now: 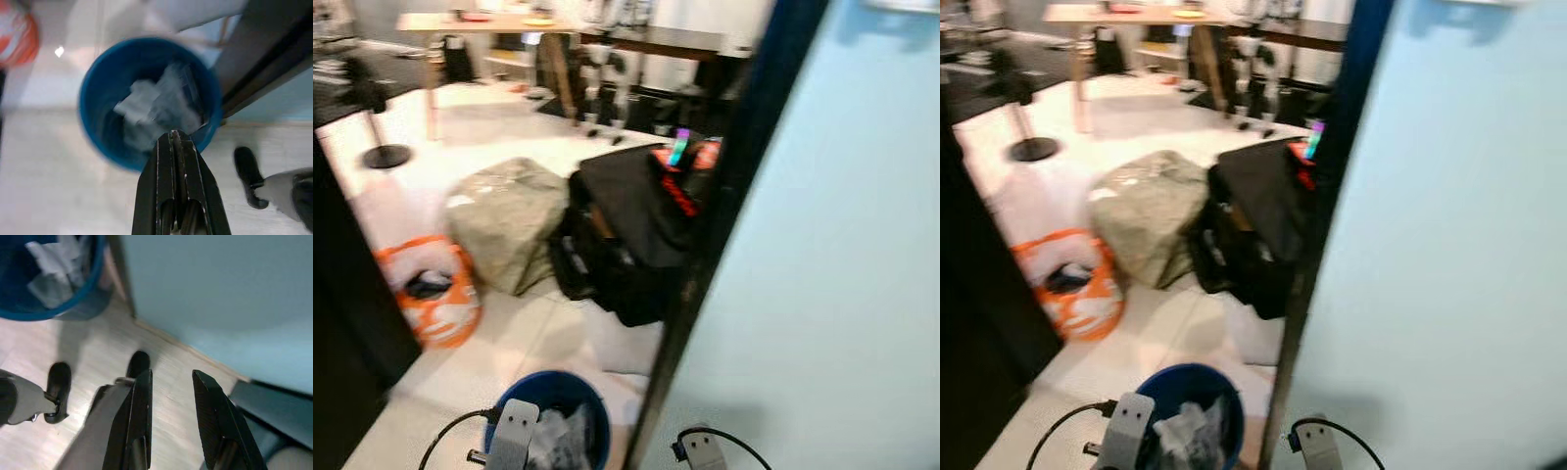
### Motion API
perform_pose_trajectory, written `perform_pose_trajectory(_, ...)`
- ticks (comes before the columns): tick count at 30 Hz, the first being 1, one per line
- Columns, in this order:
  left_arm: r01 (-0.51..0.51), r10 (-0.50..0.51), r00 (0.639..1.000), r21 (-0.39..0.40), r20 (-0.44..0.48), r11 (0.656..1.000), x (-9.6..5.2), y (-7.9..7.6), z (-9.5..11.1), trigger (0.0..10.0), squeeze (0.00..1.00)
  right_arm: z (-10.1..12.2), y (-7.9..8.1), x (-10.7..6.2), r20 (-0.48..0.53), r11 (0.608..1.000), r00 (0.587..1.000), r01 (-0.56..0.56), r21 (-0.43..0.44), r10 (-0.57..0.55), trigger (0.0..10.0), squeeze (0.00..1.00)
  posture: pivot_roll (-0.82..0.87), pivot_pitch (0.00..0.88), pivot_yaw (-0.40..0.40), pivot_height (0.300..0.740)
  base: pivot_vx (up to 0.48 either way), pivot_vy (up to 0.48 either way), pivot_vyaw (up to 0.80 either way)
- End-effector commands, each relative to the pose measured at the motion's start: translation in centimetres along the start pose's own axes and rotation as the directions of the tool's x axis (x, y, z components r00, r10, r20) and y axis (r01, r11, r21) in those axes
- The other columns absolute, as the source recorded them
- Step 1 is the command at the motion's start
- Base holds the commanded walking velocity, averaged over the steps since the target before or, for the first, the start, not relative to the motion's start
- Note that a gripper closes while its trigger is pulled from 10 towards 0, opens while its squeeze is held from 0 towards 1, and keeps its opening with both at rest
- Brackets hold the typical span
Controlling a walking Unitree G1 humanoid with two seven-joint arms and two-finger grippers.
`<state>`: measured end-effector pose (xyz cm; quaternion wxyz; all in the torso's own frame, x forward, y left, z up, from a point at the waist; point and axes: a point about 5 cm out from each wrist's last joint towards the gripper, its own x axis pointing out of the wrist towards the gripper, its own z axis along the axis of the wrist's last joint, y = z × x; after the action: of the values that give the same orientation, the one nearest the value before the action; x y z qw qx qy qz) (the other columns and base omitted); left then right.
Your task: Clean up the room
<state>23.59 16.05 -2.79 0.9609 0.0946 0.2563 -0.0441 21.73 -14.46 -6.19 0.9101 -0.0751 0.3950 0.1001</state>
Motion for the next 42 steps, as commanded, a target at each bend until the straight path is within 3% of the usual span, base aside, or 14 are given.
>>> perform_pose_trajectory(1, 0.011, -0.011, 1.000, 0.021, -0.017, 1.000, -0.3, -0.1, -0.7, 10.0, 0.00, -0.7, 0.2, -0.1, -0.026, 1.000, 1.000, -0.009, 0.024, 0.009, 10.0, 0.00, 0.03, 0.147, -0.071, 0.740, 0.000, 0.000, -0.80)
perform_pose_trajectory(26, 0.040, -0.039, 0.998, 0.019, -0.057, 0.999, -0.8, -0.1, -1.8, 10.0, 0.00, -1.1, 0.5, -0.1, -0.049, 0.999, 0.998, -0.030, 0.036, 0.031, 10.0, 0.00, 0.04, 0.147, -0.069, 0.740, 0.000, 0.000, -0.80)
perform_pose_trajectory(34, 0.154, -0.148, 0.986, 0.072, -0.080, 0.985, -1.4, -0.8, -2.4, 10.0, 0.00, -1.3, 0.5, -0.1, -0.056, 0.999, 0.998, -0.030, 0.040, 0.032, 10.0, 0.00, 0.04, 0.149, -0.062, 0.740, 0.000, 0.000, -0.80)
perform_pose_trajectory(42, 0.151, -0.146, 0.987, 0.071, -0.064, 0.986, -1.3, -0.9, -2.1, 10.0, 0.00, -1.3, 0.6, -0.1, -0.056, 0.999, 0.998, -0.030, 0.043, 0.032, 10.0, 0.00, 0.04, 0.150, -0.061, 0.740, 0.000, 0.000, -0.80)
